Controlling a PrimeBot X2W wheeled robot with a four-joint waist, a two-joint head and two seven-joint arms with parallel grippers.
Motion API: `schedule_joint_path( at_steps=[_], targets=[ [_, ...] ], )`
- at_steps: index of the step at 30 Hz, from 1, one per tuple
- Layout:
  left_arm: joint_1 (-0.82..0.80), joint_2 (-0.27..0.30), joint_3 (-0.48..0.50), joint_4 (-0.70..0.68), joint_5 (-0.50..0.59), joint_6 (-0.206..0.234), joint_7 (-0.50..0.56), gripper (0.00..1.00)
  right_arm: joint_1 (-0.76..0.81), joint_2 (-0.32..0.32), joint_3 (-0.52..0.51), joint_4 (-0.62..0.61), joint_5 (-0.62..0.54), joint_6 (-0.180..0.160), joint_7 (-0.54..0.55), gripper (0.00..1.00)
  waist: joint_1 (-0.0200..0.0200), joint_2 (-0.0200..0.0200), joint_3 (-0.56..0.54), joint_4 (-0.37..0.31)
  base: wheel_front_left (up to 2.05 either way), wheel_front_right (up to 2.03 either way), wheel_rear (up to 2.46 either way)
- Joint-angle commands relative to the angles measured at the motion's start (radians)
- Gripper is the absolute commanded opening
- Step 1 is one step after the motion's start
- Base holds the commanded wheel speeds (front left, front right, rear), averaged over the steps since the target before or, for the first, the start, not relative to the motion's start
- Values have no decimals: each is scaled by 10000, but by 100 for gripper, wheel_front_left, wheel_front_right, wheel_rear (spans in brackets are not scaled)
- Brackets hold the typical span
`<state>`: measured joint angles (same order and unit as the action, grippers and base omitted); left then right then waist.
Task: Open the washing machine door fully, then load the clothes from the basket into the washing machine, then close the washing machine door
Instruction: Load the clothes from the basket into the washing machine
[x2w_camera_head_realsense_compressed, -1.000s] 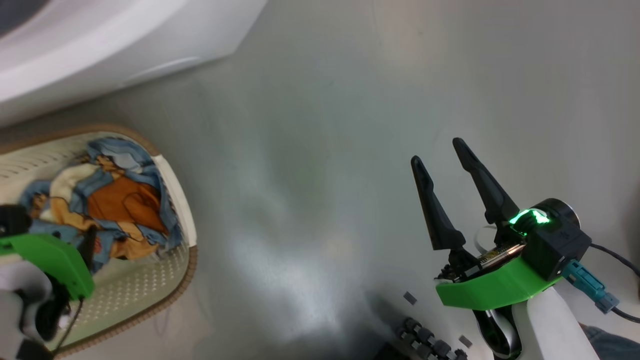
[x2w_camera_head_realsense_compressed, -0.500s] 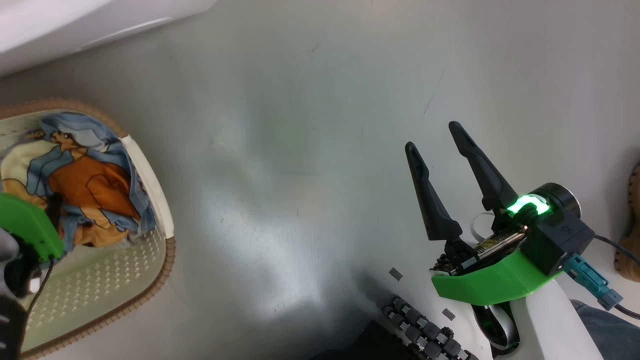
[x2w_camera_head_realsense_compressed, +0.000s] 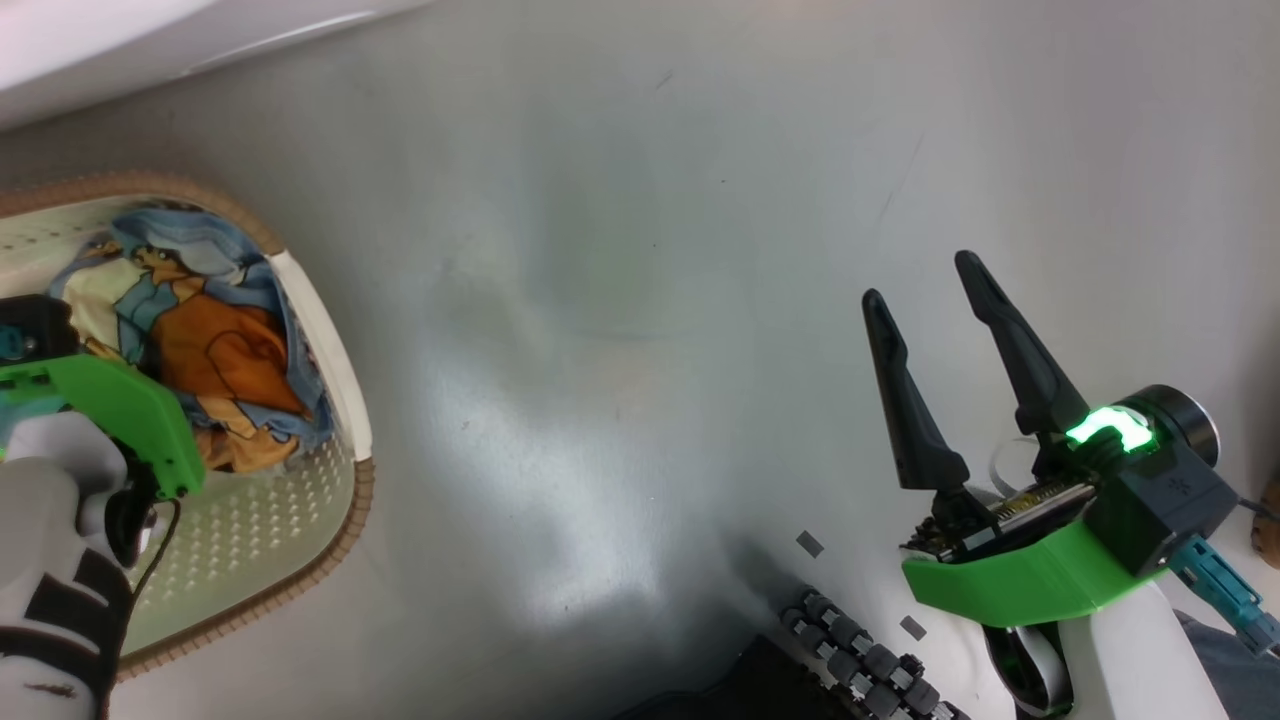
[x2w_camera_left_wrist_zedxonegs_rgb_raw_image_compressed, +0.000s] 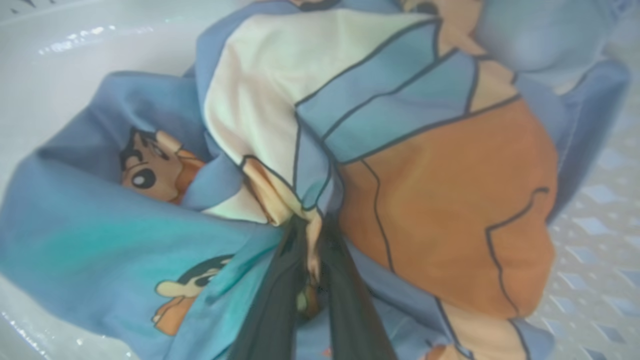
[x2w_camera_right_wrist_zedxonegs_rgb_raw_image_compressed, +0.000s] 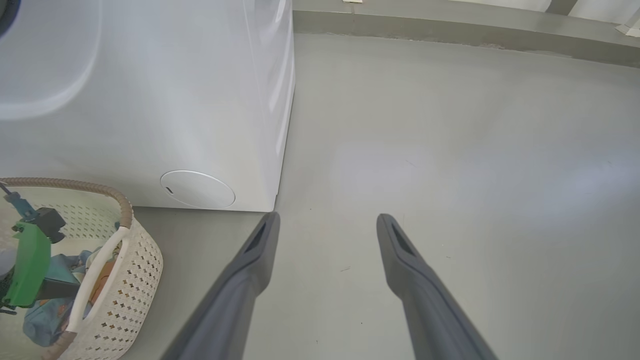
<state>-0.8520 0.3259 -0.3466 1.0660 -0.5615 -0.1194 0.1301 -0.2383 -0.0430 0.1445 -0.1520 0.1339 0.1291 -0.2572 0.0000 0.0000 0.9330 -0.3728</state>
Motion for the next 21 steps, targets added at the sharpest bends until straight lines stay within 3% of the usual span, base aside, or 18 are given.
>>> schedule_joint_path(
  at_steps=[1, 7, 11, 21],
  targets=[
    [43, 168, 69, 113, 143, -25, -155, 0, 523, -72, 88, -283, -119, 16, -46, 100, 0, 0, 16, 53, 0, 0, 0],
    [-394, -61, -138, 644, 272, -44, -807, 0, 540, -72, -11, -327, -218, 16, -46, 100, 0, 0, 69, 240, 0, 0, 0],
    [-540, 115, -85, 798, 118, -79, -1442, 0, -21, -72, 262, -84, -49, 16, -46, 100, 0, 0, -6, 297, 0, 0, 0],
    [427, -38, -706, -295, -621, -110, -2584, 0, -413, -72, -9, 557, -225, 16, -46, 100, 0, 0, -1492, 1272, 0, 0, 0]
  ],
)
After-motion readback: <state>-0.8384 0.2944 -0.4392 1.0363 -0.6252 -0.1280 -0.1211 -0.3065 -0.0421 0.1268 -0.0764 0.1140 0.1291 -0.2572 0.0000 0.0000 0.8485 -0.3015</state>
